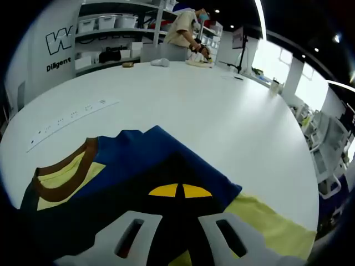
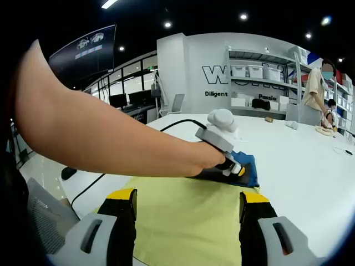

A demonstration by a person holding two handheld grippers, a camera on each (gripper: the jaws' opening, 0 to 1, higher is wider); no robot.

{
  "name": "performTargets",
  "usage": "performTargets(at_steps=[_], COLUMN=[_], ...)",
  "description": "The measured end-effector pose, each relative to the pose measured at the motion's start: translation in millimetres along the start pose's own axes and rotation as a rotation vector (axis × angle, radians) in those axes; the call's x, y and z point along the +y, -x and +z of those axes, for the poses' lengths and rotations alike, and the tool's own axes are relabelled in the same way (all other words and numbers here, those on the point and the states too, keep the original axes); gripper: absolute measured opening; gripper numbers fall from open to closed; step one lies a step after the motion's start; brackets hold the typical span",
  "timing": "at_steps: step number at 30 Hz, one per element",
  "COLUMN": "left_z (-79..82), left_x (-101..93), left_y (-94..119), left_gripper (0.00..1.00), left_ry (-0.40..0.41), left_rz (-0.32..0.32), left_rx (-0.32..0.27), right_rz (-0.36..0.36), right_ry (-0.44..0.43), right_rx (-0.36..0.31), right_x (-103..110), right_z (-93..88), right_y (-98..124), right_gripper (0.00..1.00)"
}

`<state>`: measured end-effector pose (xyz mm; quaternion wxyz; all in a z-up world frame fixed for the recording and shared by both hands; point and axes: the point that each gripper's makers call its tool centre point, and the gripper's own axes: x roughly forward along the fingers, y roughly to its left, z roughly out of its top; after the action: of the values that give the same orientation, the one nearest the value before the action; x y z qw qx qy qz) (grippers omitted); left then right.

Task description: Fold the garment on the visible template until the final outline fits inside the template.

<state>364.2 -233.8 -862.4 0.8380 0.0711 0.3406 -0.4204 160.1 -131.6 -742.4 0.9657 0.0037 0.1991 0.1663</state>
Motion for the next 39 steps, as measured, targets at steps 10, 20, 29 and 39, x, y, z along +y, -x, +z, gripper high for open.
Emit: performTargets(at_steps=[10, 20, 29, 39], left_z=[7.1, 15.8, 19.1, 19.8], left_x=[-2.2, -1.7, 6.0, 15.5], left_y=[1, 6, 13, 32], left_gripper=[0.15, 0.33, 0.5, 0.5], left_ry=[-0.006, 0.007, 0.019, 0.015], left_rz=[-0.005, -0.004, 0.029, 0.043], left_rx=[-0.022, -0.058, -0.086, -0.1], right_rz=[-0.002, 0.003, 0.008, 0.02], right_ry=[0.003, 0.011, 0.017, 0.022], right_rx=[-0.002, 0.0, -0.001, 0.0], right_x=[-1, 1, 1, 4], right_z=[0.5, 0.1, 0.7, 0.8], right_y=[0, 0, 0, 0], right_gripper=[0.75, 0.75, 0.75, 0.75])
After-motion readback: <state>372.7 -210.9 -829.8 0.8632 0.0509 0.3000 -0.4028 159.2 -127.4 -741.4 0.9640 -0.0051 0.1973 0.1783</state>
